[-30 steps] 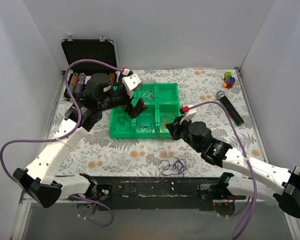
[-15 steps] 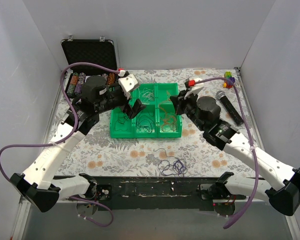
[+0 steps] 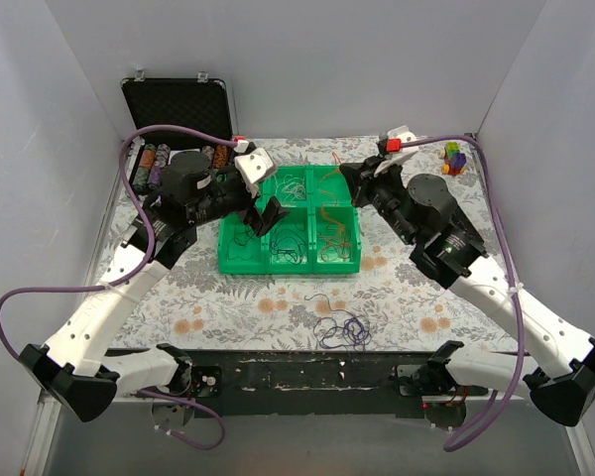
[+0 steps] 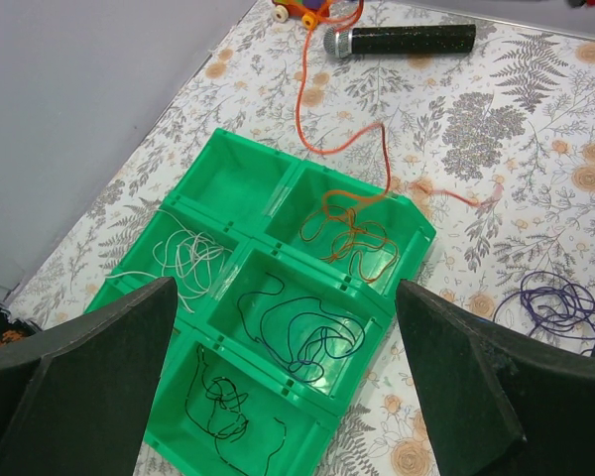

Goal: Untangle the cables

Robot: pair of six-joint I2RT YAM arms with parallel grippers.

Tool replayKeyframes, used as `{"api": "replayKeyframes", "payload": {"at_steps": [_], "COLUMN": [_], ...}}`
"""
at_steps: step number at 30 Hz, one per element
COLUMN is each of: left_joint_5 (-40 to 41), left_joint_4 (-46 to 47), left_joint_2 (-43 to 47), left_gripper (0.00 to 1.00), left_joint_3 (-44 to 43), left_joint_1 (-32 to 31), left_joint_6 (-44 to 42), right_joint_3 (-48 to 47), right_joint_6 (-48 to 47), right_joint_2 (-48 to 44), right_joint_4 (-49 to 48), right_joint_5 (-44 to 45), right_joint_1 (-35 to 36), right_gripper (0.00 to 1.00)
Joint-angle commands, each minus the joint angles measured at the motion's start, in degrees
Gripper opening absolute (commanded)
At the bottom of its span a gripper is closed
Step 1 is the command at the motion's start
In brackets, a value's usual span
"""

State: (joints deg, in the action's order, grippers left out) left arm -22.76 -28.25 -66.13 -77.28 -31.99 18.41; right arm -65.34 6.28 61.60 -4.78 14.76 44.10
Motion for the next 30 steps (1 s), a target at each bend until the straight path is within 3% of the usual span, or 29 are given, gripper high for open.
{"api": "replayKeyframes", "payload": {"at_steps": [1, 11, 30], "left_joint_5": [0.79, 0.79, 0.70], "left_joint_4": [0.21, 0.21, 0.48], "left_joint_2": [2.06, 1.88, 2.23], "left_gripper": [0.93, 0.93, 0.93], "left_joint_3": [0.28, 0.11, -0.16], "left_joint_1": [0.26, 0.26, 0.26], "left_joint_6": [-0.13, -0.48, -0.75], "right_joint_3": [2.40, 11.63, 20.16], "right_joint_6": [0.65, 3.65, 8.30], "right_joint_2": [1.15, 3.34, 14.15], "right_joint_4": [-1.99, -5.24, -5.24], "right_joint_5": [-1.31, -2.72, -5.98], "right_joint_1": [-1.20, -2.35, -4.81], "right_gripper": [0.01, 0.01, 0.01]}}
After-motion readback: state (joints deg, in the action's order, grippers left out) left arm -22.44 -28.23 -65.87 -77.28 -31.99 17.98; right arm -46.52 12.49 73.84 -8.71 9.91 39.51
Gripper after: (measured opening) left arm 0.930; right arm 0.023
